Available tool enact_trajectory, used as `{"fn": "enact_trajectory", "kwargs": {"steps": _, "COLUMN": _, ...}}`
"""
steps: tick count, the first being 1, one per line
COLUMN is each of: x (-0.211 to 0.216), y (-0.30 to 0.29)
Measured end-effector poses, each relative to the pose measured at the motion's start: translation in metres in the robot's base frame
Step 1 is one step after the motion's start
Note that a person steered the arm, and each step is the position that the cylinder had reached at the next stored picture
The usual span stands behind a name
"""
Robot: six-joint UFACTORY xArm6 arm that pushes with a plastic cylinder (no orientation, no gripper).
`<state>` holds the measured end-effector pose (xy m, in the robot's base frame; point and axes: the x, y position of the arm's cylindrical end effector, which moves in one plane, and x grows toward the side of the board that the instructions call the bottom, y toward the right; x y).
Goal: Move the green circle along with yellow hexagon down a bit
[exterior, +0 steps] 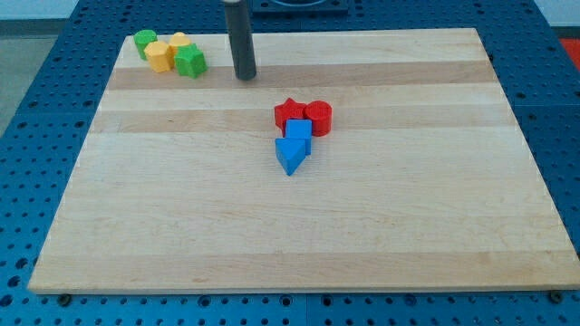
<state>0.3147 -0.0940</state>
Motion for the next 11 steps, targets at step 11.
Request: {"fn": "enact_trajectory", "kwargs": {"steps": 11, "x": -0.069, "y": -0.142}}
